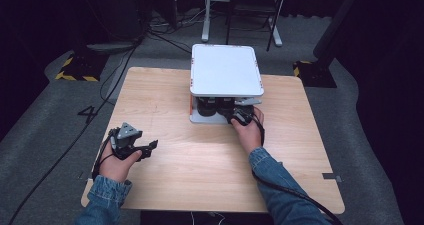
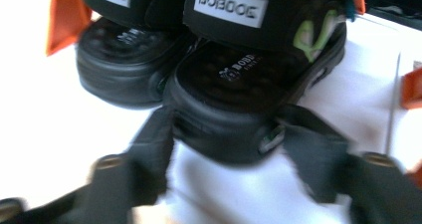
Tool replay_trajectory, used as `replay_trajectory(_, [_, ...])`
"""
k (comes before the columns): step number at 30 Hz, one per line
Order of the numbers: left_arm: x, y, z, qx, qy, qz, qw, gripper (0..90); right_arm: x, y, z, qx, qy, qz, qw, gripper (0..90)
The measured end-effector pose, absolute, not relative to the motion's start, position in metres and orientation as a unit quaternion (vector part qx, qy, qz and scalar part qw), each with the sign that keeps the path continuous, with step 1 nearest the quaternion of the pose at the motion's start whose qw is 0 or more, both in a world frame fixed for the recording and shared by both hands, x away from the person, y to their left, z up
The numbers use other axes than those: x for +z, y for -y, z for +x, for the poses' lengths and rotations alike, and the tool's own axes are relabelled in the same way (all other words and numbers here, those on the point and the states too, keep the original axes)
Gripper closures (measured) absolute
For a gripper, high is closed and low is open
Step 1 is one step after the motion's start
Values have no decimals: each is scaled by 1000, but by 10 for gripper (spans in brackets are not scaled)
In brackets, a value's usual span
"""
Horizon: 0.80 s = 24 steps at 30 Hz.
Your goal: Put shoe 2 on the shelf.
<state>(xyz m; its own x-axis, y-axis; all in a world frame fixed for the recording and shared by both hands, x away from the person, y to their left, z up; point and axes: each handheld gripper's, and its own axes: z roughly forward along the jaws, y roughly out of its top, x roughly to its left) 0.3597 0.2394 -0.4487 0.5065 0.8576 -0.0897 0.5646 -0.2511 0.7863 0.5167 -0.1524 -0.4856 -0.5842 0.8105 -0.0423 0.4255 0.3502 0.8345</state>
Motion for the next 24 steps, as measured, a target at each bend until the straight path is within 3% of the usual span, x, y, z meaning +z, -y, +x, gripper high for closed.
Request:
replay_trajectory(5, [-447, -237, 363, 181, -458, 770, 405, 296, -462, 169, 471, 458, -784, 376, 183, 393])
replay_trajectory(9, [-444, -237, 364, 182, -457, 769, 409, 295, -432, 191, 445, 454, -790, 361, 201, 307])
replay_trajectory(12, [-439, -237, 363, 183, -451, 769, 415, 294, -410, 214, 432, 471, -772, 372, 210, 301])
replay_trajectory(13, [-436, -237, 365, 187, -449, 770, 412, 291, -401, 228, 425, 472, -768, 377, 212, 255])
replay_trajectory(17, [-433, -240, 367, 193, -446, 773, 408, 273, -394, 248, 417, 464, -771, 384, 209, 186])
replay_trajectory(24, [-429, -258, 369, 193, -449, 774, 403, 198, -381, 294, 398, 450, -778, 388, 203, 173])
